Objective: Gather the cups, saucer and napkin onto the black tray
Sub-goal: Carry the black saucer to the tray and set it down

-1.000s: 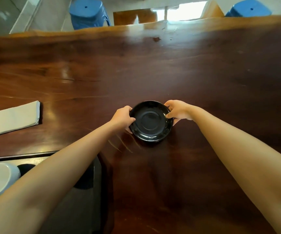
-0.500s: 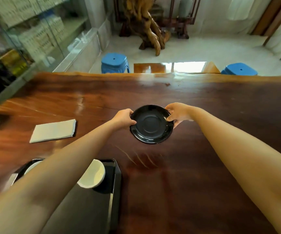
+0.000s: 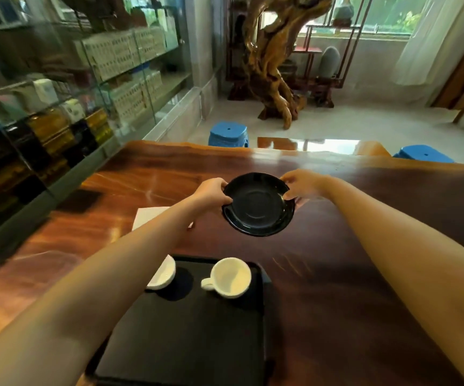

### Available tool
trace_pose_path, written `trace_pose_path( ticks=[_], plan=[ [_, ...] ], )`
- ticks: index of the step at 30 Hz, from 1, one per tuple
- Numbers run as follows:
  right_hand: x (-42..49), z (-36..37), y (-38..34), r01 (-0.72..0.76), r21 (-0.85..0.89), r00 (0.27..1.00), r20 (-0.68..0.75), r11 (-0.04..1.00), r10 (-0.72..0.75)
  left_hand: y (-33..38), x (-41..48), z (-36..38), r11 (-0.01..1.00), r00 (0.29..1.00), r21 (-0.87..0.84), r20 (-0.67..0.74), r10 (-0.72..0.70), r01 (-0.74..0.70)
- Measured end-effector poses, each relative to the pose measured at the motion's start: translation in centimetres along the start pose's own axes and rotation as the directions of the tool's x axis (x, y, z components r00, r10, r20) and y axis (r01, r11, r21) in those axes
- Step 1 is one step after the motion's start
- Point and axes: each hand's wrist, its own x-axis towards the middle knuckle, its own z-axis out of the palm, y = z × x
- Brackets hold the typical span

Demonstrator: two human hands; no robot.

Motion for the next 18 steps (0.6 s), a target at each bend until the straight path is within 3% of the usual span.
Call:
trace_pose_path(
  ticks=[5, 8, 10, 14, 18],
  plan=[
    [0.2, 6.8, -5.4, 0.027, 0.034, 0.999, 0.015, 0.999, -0.028, -6.7, -4.4, -4.4, 0.988, 0.996, -0.128, 0.034, -0.082, 0.086],
    [0.2, 11.0, -8.0, 0.055, 0.013, 0.998, 0.040, 0.998, -0.055, -10.5, -6.9, -6.4, 0.991, 0.993, -0.049, 0.011, -0.121, 0.122],
    [0.5, 13.6, -9.1, 0.048, 0.099, 0.996, 0.068, 0.994, -0.055, -13.0, -8.4, -7.2, 0.982, 0.986, -0.091, -0.002, -0.168, 0.167],
    [1.1, 18.9, -10.0, 0.022, 0.128, 0.993, 0.112, 0.991, -0.036, -17.8, -11.4, -6.6, 0.897, 0.947, -0.302, 0.112, -0.301, 0.321],
    [1.8, 23.9, -9.0, -0.011, 0.103, 0.983, 0.182, 0.995, -0.008, -22.2, -13.4, -3.9, 0.855, 0.907, -0.302, 0.174, -0.384, 0.421]
  ],
)
